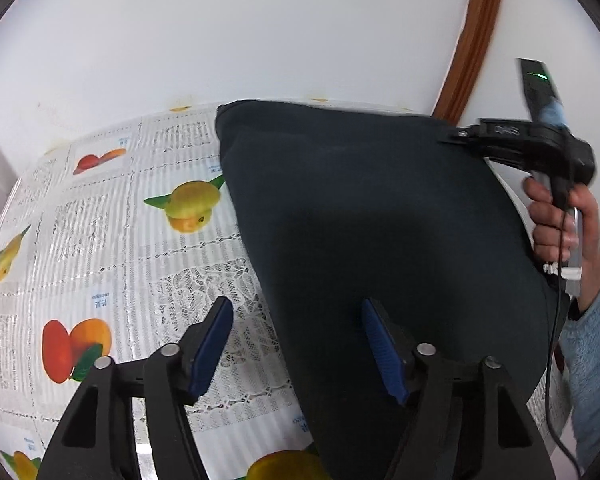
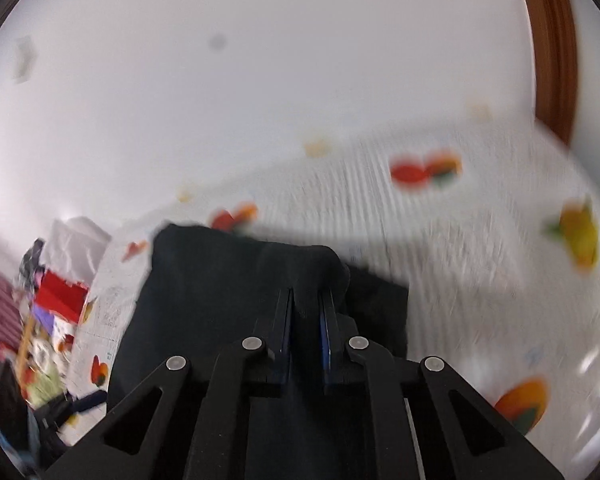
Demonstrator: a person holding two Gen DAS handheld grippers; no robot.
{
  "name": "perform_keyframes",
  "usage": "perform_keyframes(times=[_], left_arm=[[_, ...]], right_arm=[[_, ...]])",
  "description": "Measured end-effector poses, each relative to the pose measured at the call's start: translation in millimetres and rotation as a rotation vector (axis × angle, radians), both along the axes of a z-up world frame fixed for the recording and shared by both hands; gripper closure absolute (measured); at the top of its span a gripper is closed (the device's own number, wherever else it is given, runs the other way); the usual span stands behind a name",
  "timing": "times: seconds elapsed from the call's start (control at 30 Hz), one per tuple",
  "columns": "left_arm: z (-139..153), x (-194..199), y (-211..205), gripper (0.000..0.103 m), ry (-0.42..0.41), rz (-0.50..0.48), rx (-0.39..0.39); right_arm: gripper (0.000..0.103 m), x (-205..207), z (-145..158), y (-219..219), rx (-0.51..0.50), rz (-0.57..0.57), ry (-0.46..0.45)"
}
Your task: Fold small clothes
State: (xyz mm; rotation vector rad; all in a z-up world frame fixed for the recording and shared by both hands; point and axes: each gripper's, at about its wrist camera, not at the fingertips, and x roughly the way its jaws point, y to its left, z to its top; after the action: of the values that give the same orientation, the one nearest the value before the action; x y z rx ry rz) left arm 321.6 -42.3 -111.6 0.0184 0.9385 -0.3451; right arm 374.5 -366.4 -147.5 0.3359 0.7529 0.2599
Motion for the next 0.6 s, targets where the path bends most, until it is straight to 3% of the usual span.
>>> perform_keyframes(times=[0.2,0.3,0.47,0.53,0.6], left_arm=[[-1.3,1.3,-0.2,0.036,0.001,-0.002,-0.005],[1.8,0.6,-0.5,0.036,-0.003,-0.001,0.002],[9.5,-7.3,-1.3,0.036,-0.013,0.0,0.029],[13.0,-13.7,0.0,0.037,-0.012,-0.003,0.02],[16.1,-22.8,2.3,0.038,-0.016,-0.011,0.007]], right_arm=[[0.088,18.1,-11.3,2.0,-0.072,-0.044,0.07],[0.097,26.4,-15.7,-5.2,-0.058,-0.082,0.089],[0.096,-3.4,-1.0,-17.5,-0.065,-0.114,0.058],[0.092,-25.6,6.3,-18.9,-0.087,-0.105,0.04],[0.074,-52.0,9.6,-21.9,-0.09,-0.091,0.03]])
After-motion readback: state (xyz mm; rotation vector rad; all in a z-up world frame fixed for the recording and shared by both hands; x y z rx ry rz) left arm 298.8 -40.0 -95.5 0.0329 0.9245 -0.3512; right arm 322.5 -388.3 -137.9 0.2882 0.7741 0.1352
